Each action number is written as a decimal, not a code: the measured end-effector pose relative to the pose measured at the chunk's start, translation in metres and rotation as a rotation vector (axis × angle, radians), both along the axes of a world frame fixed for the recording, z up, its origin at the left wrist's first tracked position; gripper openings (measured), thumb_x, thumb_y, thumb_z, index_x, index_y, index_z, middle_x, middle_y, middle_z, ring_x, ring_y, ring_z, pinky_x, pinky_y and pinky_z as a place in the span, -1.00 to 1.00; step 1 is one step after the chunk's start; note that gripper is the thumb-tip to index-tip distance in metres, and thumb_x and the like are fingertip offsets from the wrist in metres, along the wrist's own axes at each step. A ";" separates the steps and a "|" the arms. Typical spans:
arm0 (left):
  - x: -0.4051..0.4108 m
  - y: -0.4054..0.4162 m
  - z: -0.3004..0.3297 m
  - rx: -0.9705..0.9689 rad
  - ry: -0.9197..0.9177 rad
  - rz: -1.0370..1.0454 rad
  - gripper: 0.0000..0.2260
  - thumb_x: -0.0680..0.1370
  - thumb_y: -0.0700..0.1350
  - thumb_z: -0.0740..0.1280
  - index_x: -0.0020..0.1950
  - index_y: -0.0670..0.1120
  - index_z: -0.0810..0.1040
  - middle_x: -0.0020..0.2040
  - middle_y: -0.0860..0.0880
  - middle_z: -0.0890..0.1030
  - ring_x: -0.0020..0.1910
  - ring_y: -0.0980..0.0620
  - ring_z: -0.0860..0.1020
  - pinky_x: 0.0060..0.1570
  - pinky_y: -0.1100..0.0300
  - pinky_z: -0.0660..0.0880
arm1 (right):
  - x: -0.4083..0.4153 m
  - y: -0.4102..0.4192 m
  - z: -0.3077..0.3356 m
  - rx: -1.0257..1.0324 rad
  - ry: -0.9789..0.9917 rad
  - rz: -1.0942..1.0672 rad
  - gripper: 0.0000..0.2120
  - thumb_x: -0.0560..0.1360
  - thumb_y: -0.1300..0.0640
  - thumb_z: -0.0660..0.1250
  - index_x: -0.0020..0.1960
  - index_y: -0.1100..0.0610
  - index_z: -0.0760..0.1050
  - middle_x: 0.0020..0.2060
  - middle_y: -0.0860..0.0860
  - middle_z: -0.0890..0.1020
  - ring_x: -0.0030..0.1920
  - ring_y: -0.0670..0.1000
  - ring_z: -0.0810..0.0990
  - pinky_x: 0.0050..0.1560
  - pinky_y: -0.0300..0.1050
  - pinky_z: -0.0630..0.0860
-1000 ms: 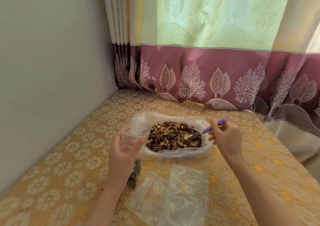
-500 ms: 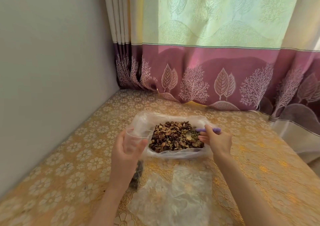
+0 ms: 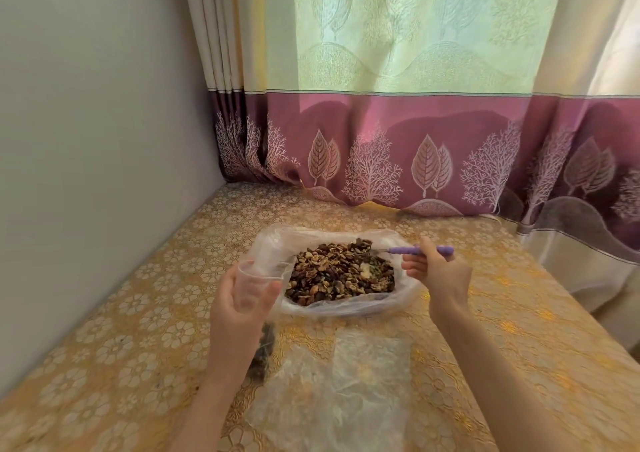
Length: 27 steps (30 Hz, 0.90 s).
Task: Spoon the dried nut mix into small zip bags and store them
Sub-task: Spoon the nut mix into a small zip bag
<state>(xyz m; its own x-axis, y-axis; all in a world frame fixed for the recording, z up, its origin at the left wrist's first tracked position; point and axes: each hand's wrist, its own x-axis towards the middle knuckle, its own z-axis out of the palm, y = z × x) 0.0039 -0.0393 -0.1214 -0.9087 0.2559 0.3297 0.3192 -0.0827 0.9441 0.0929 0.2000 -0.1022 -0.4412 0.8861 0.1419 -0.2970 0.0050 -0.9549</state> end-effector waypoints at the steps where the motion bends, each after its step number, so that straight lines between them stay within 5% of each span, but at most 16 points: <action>1: 0.000 0.000 0.000 -0.009 0.003 0.001 -0.27 0.15 0.45 0.39 0.18 0.07 0.45 -0.11 0.01 0.64 -0.33 -0.03 0.63 -0.41 -0.04 0.57 | 0.002 -0.004 0.006 0.007 0.019 0.009 -0.66 0.57 0.17 0.26 -0.34 0.20 0.62 -0.37 0.12 0.69 -0.44 -0.03 0.58 -0.43 -0.29 0.52; 4: -0.001 0.001 -0.001 -0.015 0.014 0.008 -0.49 0.27 0.26 0.40 0.15 0.11 0.45 -0.14 0.08 0.65 -0.40 0.08 0.61 -0.48 0.17 0.54 | 0.007 -0.020 0.026 0.052 0.080 0.091 -0.63 0.58 0.18 0.24 -0.36 0.20 0.62 -0.34 0.15 0.69 -0.44 -0.03 0.57 -0.45 -0.31 0.50; 10: -0.002 0.001 -0.004 -0.006 0.015 0.016 -0.46 0.34 0.11 0.39 0.26 -0.04 0.43 -0.17 0.00 0.63 -0.41 0.16 0.60 -0.51 0.32 0.50 | 0.014 -0.056 0.058 0.148 0.137 0.289 -0.60 0.59 0.15 0.22 -0.37 0.16 0.61 -0.28 0.14 0.70 -0.42 -0.04 0.56 -0.44 -0.30 0.49; 15: 0.000 0.001 0.000 0.005 0.015 0.018 -0.66 0.33 0.10 0.39 0.08 0.17 0.44 -0.13 -0.01 0.62 -0.40 0.20 0.59 -0.54 0.38 0.45 | 0.011 -0.083 0.062 0.246 0.127 0.423 -0.68 0.59 0.17 0.22 -0.25 0.29 0.58 -0.26 0.17 0.70 -0.42 -0.02 0.56 -0.44 -0.28 0.49; 23: -0.005 -0.001 -0.004 0.004 0.048 0.013 -0.36 0.30 0.14 0.40 0.31 -0.08 0.40 -0.02 -0.03 0.60 -0.23 0.16 0.58 -0.32 0.34 0.52 | 0.010 -0.098 0.059 0.490 0.125 0.544 -0.85 0.56 0.27 0.25 -0.12 0.19 0.58 -0.27 0.06 0.71 -0.39 0.05 0.58 -0.40 -0.21 0.53; 27: -0.005 -0.001 -0.004 0.021 0.051 0.017 -0.40 0.31 0.12 0.41 0.28 -0.09 0.41 0.01 -0.04 0.61 -0.23 0.15 0.62 -0.35 0.37 0.52 | 0.011 -0.090 0.059 0.506 0.130 0.569 -0.86 0.56 0.32 0.22 -0.07 0.23 0.56 -0.28 0.03 0.71 -0.38 0.02 0.59 -0.39 -0.23 0.54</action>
<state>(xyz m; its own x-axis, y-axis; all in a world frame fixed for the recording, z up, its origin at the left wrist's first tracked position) -0.0013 -0.0404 -0.1249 -0.8947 0.2336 0.3807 0.3684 -0.0963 0.9247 0.1038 0.1104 -0.0429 -0.7617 0.3413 0.5508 -0.4938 0.2446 -0.8345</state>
